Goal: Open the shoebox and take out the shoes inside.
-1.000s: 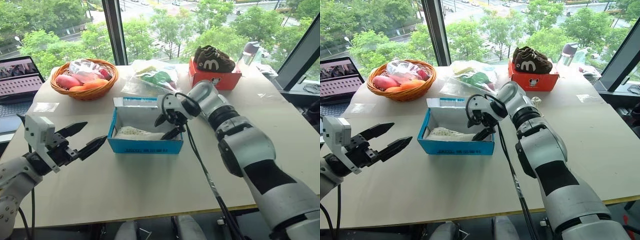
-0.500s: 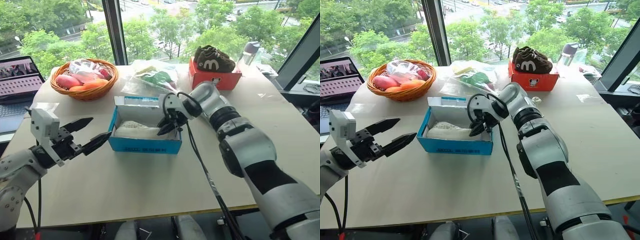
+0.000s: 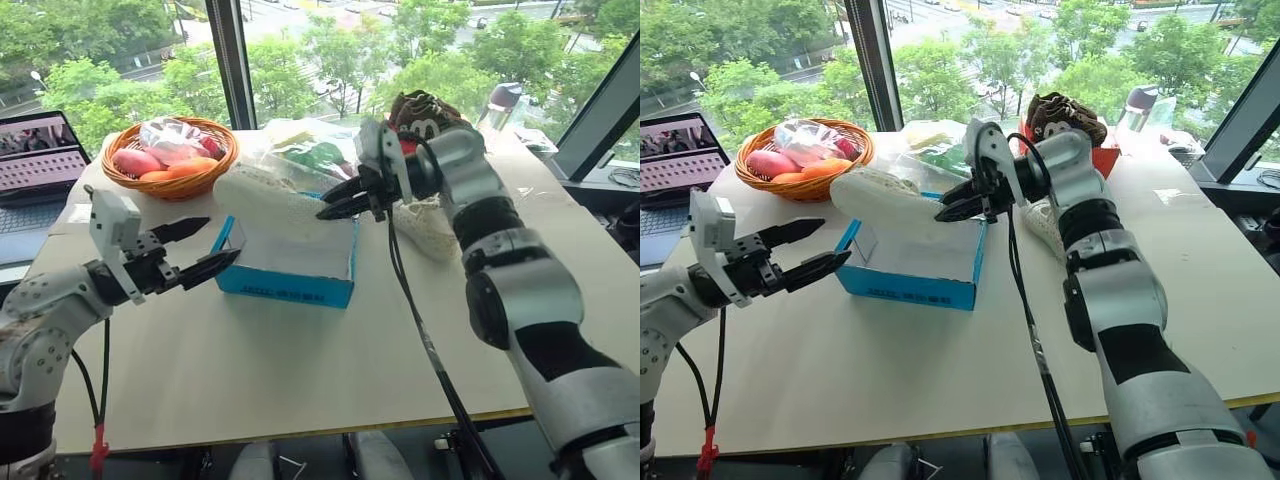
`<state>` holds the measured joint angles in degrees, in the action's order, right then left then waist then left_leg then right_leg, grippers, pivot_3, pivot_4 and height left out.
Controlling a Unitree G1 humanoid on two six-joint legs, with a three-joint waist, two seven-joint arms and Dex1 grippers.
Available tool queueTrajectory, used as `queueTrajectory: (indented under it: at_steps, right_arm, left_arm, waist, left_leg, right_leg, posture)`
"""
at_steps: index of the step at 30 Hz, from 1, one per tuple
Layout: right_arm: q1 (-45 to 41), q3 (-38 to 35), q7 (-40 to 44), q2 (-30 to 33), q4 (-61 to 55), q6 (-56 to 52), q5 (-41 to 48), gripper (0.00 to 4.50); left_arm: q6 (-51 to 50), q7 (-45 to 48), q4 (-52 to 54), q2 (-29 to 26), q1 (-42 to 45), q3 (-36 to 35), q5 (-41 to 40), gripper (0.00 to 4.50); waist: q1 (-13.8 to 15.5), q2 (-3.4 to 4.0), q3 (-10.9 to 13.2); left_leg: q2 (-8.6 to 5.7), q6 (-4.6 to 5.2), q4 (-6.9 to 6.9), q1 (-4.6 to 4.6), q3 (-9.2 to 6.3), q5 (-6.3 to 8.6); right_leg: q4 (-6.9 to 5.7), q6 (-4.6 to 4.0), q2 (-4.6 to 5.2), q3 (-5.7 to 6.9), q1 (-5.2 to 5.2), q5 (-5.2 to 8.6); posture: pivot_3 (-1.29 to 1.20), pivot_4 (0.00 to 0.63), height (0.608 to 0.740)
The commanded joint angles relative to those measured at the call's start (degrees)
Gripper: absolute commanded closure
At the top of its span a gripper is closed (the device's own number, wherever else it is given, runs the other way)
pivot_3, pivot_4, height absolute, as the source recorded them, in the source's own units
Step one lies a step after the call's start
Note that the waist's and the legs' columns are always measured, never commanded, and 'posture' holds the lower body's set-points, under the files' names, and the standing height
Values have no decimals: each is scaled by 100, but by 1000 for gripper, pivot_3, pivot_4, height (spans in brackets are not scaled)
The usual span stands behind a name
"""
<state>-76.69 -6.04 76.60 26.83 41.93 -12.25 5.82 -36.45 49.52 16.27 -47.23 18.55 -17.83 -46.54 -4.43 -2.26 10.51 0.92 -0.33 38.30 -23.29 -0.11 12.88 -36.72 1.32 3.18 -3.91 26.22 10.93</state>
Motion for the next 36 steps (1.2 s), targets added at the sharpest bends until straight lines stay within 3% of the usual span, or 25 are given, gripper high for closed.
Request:
queueTrajectory:
  at_steps: [1,6,11,19,26,33,36]
  right_arm:
    - [151,-701,-1786,941,-1074,-339,-211,3921]
    - [1349,-90,-3624,2607,-1417,331,-2052,3921]
    - [2267,323,-4669,3115,-1378,926,-2791,3921]
    - [3030,1190,-6125,2810,-284,2288,-3529,3921]
    - [2477,2254,-6760,2257,853,2708,-4402,3921]
    - [1805,2745,-7185,1635,1958,2880,-4637,3921]
    - [1666,2826,-6896,1396,2340,3055,-4519,3921]
  left_arm:
    - [159,290,-339,3,406,292,201,0]
    - [325,680,-1008,273,1159,848,507,0]
    - [399,934,-1392,519,1661,1145,733,0]
    - [228,820,-1127,557,1481,800,537,0]
    - [-45,488,-469,380,931,341,382,0]
    - [-225,228,-37,259,599,34,234,0]
    - [-274,122,122,210,443,-113,180,0]
  waist:
    - [97,0,0]
    - [246,-8,-5]
    - [90,2,0]
    - [-111,1,0]
    - [-137,1,0]
    - [-117,1,-1]
    - [-116,0,-1]
  left_leg:
    - [0,0,-2,2,0,0]
    - [-12,0,-3,-3,4,0]
    - [-15,2,-3,-10,35,-1]
    - [-10,16,-15,5,32,-9]
    - [-17,21,-12,3,35,-15]
    - [-18,20,-12,3,34,-15]
    - [-18,20,-12,2,32,-15]
  right_leg:
    - [4,2,-1,1,-2,1]
    - [32,10,6,4,-14,8]
    - [63,24,12,-26,-9,-1]
    - [50,20,2,-35,-12,-4]
    - [60,36,3,-58,-13,-15]
    - [62,38,4,-57,-15,-17]
    - [64,38,4,-55,-16,-18]
  posture:
    - [0,150,740]
    - [0,150,740]
    - [0,150,740]
    - [0,150,740]
    - [0,150,740]
    - [0,150,740]
    - [0,150,740]
